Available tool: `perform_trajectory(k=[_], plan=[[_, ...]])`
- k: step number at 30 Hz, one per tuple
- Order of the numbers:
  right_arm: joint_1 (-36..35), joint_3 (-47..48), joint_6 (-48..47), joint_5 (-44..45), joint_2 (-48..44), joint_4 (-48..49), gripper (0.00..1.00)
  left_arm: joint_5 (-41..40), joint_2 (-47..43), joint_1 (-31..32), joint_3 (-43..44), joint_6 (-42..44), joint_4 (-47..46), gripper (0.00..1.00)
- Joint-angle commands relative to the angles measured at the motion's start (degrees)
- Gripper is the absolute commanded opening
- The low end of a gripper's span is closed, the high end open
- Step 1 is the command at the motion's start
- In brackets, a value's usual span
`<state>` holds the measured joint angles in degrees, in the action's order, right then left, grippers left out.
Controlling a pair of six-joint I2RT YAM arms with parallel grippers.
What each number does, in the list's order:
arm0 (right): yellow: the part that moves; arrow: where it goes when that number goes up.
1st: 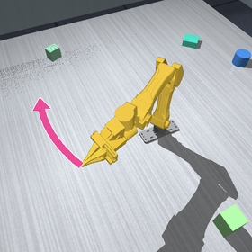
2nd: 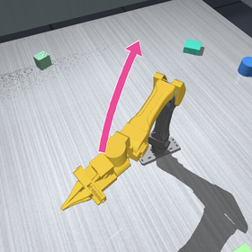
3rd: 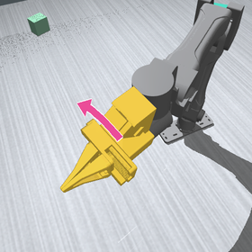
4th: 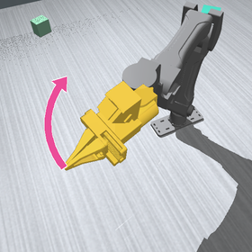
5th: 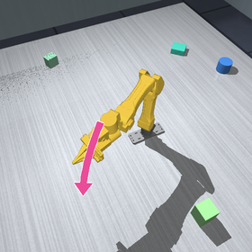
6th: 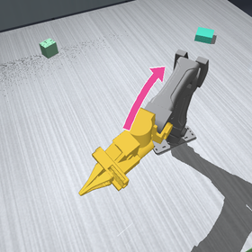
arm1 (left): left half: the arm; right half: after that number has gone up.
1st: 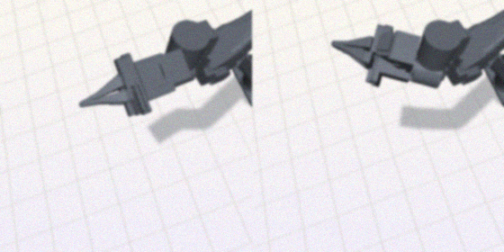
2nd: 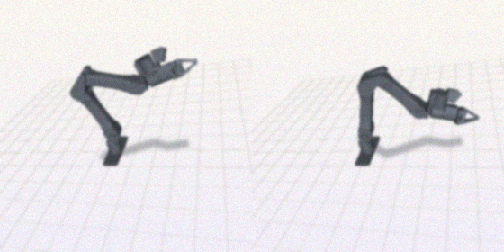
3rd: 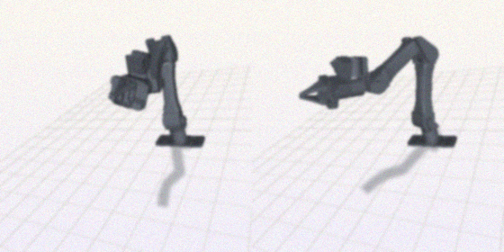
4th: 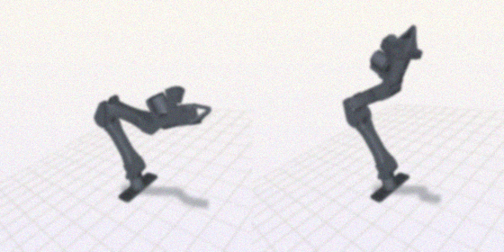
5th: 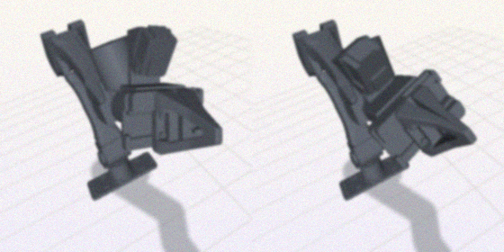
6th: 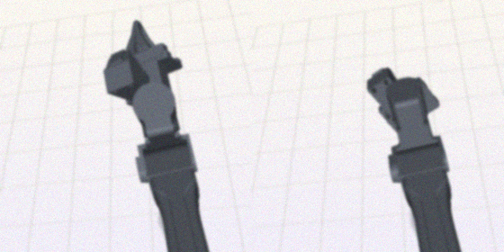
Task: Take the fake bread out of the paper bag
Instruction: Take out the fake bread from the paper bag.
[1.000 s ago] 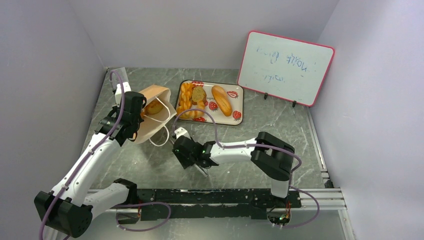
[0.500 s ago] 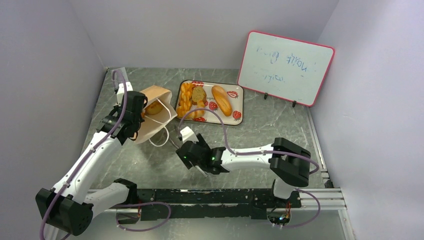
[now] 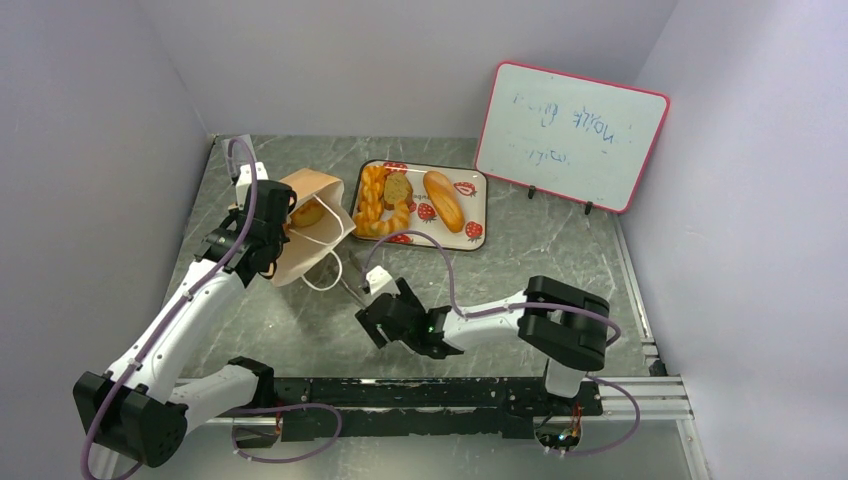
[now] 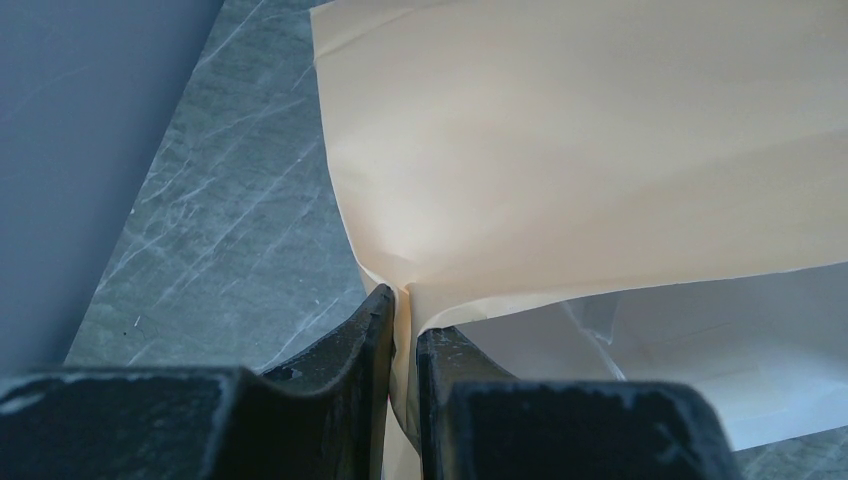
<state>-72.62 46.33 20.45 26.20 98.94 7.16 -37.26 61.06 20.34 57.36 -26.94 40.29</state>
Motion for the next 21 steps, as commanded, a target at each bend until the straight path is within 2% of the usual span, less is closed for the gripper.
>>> perform_trajectory(k=[1, 6, 13, 18, 21], plan=[[0.39, -2.73, -0.97, -0.17, 3.56, 8.30, 0.77, -0.18, 0.06, -0.48, 2.14, 0.56, 0.15, 0.07], [0.59, -6.89, 1.36, -0.58, 6.29, 14.82, 0.70, -0.49, -0.54, -0.43, 2.49, 0.94, 1.12, 0.07], [0.59, -12.80, 5.98, -2.29, 6.67, 21.31, 0.36, -0.54, -0.84, -0.47, 2.46, 0.77, 1.65, 0.07], [0.50, -13.98, 6.96, -3.13, 3.28, 19.45, 0.34, -0.05, -0.51, -0.47, 1.56, -0.33, 1.02, 0.07], [0.52, -13.33, 7.05, -4.90, -2.49, 14.07, 0.33, -0.09, -0.25, -0.48, 1.08, -0.65, 0.37, 0.07]])
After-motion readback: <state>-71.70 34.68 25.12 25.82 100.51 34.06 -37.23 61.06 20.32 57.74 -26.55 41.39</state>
